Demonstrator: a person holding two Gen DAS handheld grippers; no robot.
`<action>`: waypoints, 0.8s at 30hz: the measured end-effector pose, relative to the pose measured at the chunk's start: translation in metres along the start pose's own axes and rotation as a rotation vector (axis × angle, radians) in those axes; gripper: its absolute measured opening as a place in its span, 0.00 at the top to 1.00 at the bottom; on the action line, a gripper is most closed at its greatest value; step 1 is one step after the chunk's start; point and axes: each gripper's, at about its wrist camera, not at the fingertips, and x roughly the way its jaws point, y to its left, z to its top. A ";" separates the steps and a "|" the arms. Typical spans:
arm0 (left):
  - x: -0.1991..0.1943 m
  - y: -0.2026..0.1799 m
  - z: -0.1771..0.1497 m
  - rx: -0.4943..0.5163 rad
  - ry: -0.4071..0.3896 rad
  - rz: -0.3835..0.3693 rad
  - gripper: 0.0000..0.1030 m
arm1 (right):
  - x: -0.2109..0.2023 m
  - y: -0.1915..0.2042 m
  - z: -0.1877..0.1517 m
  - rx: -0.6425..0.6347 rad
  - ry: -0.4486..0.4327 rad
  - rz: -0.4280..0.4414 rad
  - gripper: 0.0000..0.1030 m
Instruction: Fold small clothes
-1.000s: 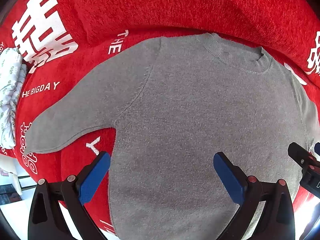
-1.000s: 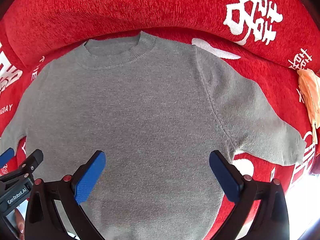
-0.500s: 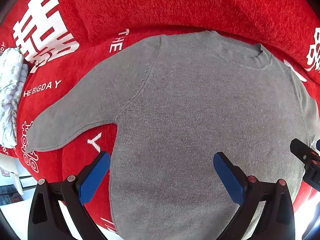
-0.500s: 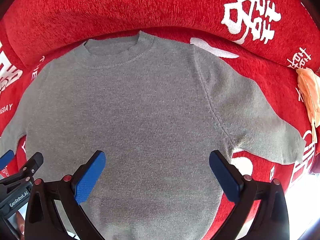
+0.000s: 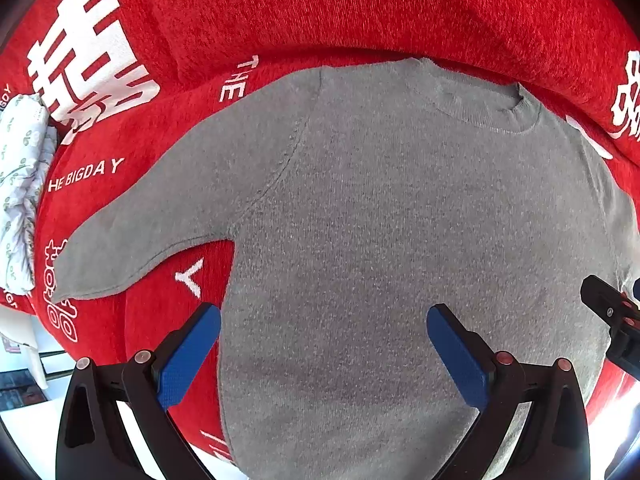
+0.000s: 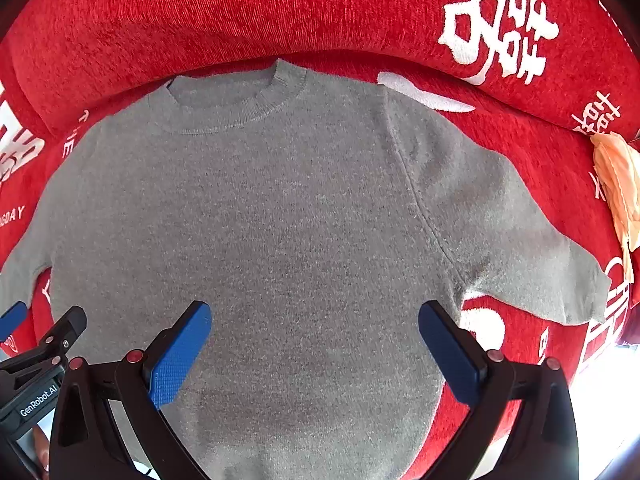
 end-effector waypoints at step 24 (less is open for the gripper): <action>0.002 0.005 -0.004 0.002 0.023 0.027 0.00 | -0.002 0.006 0.000 -0.003 0.009 -0.012 0.00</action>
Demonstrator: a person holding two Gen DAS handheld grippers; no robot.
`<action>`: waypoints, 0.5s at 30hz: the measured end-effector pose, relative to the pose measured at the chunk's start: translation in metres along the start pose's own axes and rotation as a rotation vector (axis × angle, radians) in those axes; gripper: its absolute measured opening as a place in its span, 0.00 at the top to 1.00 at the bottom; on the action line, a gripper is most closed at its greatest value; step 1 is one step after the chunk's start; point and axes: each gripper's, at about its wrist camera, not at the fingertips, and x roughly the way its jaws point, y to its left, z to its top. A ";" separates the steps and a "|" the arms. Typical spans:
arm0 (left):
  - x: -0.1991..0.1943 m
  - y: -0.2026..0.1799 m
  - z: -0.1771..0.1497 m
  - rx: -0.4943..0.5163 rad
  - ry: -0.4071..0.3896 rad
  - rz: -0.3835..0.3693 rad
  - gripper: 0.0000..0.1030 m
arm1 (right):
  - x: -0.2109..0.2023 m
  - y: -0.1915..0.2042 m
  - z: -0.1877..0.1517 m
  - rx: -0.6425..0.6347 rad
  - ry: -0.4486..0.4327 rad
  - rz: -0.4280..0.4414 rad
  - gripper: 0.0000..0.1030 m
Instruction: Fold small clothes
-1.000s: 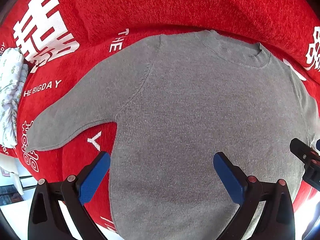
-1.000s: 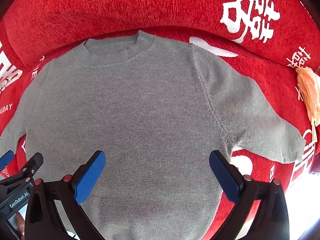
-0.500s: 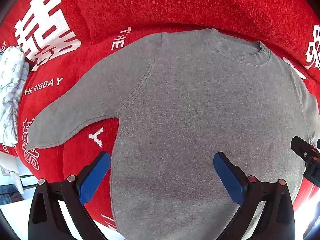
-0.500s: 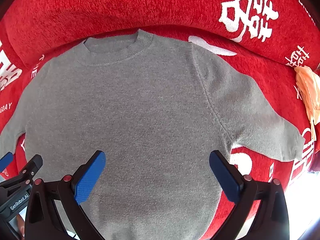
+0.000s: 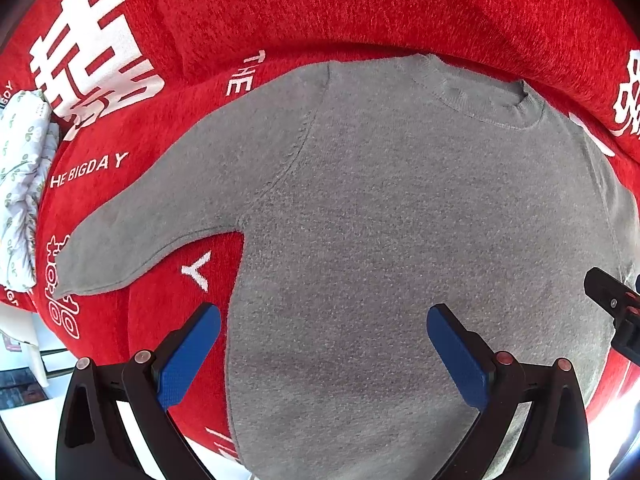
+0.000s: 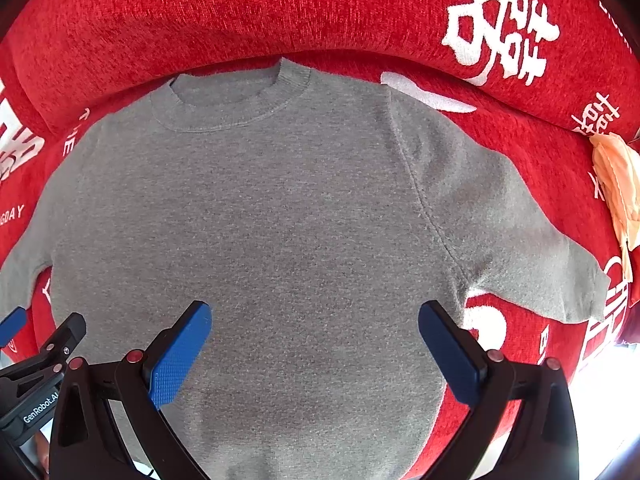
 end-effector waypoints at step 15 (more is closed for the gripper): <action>0.002 0.009 0.003 -0.003 0.001 -0.002 0.00 | 0.002 0.002 -0.001 -0.007 0.015 0.012 0.00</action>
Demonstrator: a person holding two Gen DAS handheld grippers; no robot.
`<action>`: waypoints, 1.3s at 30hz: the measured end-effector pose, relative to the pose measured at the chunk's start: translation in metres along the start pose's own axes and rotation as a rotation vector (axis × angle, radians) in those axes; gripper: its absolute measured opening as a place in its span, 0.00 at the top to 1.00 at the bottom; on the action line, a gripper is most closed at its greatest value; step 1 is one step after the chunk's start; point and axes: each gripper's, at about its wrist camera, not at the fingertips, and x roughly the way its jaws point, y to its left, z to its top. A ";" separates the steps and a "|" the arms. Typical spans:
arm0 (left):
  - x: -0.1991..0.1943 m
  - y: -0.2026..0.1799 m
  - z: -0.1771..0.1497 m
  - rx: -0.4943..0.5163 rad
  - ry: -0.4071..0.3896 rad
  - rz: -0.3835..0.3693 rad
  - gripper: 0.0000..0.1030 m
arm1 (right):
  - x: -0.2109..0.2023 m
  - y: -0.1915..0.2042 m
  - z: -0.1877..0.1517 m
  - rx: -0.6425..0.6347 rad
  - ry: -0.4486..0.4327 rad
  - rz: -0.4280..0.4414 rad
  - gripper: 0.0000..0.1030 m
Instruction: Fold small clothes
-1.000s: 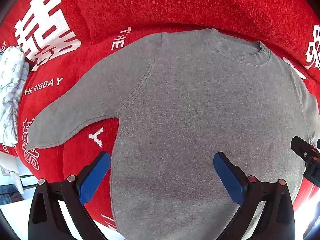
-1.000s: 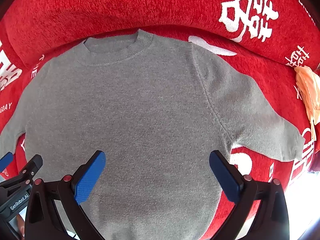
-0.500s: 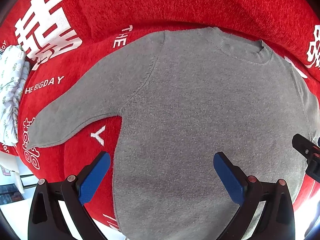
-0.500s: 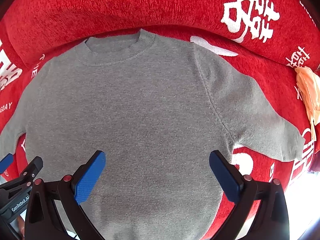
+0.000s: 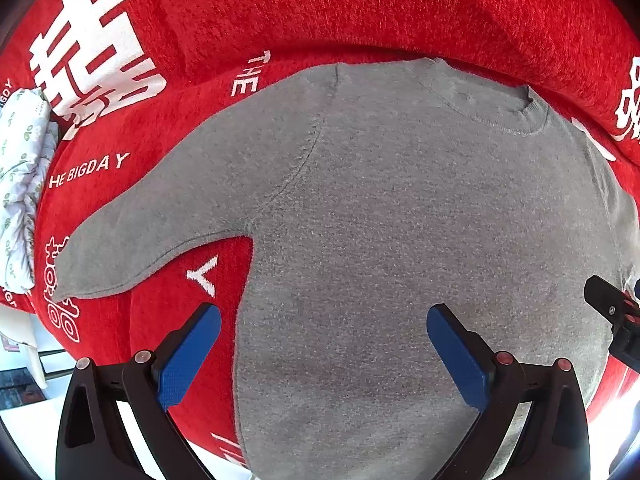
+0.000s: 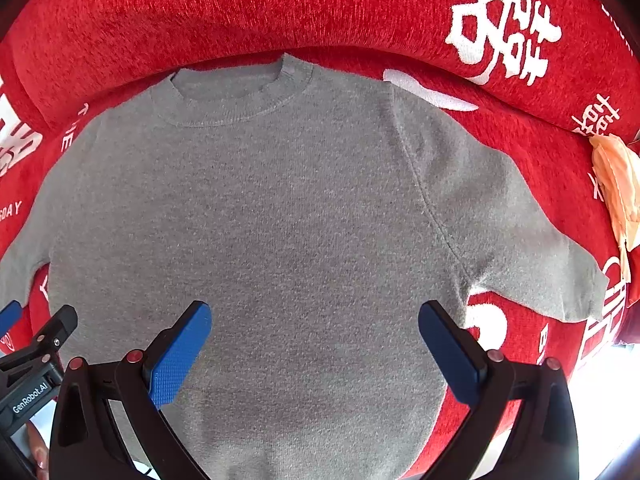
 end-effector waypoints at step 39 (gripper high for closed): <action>0.015 0.075 -0.010 -0.173 0.009 -0.185 0.00 | -0.013 0.043 -0.002 -0.054 -0.008 0.032 0.00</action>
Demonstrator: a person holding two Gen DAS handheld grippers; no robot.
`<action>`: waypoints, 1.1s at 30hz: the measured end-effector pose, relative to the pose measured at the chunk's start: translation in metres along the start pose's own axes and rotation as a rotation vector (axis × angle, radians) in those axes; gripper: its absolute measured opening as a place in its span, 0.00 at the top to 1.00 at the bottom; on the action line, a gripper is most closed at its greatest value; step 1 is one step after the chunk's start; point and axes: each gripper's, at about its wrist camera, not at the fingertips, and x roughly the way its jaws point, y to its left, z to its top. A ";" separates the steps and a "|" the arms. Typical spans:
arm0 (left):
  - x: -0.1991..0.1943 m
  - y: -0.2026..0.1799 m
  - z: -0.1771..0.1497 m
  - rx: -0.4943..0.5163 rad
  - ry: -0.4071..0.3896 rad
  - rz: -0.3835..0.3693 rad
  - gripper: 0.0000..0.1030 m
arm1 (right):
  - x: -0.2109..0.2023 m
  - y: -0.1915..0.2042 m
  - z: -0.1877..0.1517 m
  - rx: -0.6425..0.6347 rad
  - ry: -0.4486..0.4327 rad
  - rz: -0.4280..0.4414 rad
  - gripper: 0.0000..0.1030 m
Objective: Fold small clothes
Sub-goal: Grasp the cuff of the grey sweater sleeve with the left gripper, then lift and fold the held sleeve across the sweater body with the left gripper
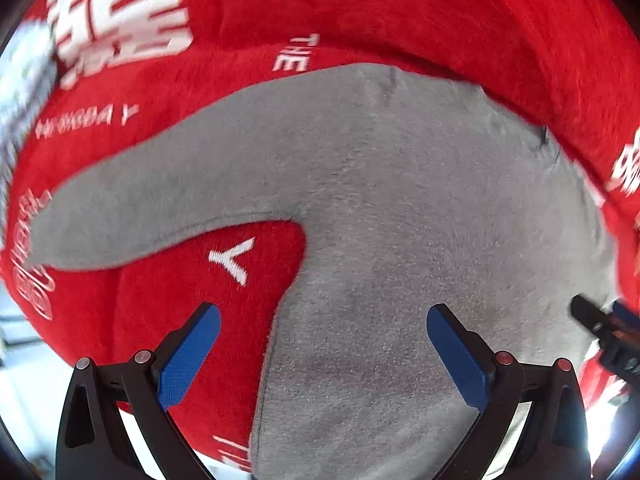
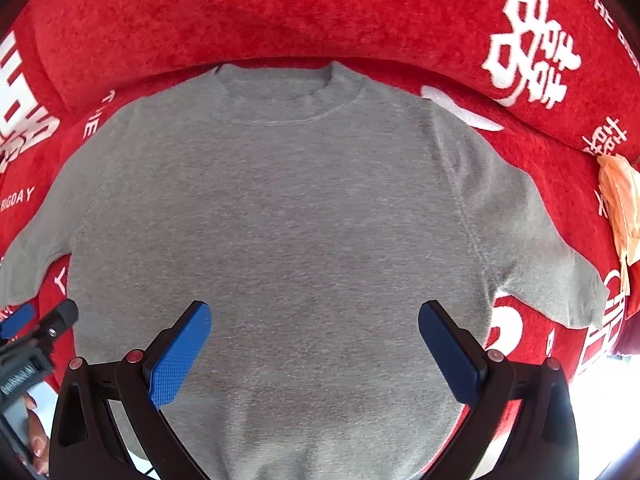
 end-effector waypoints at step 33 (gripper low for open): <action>0.032 0.213 0.028 -0.390 -0.319 -0.126 0.94 | 0.002 0.112 -0.014 -0.168 -0.006 0.062 0.00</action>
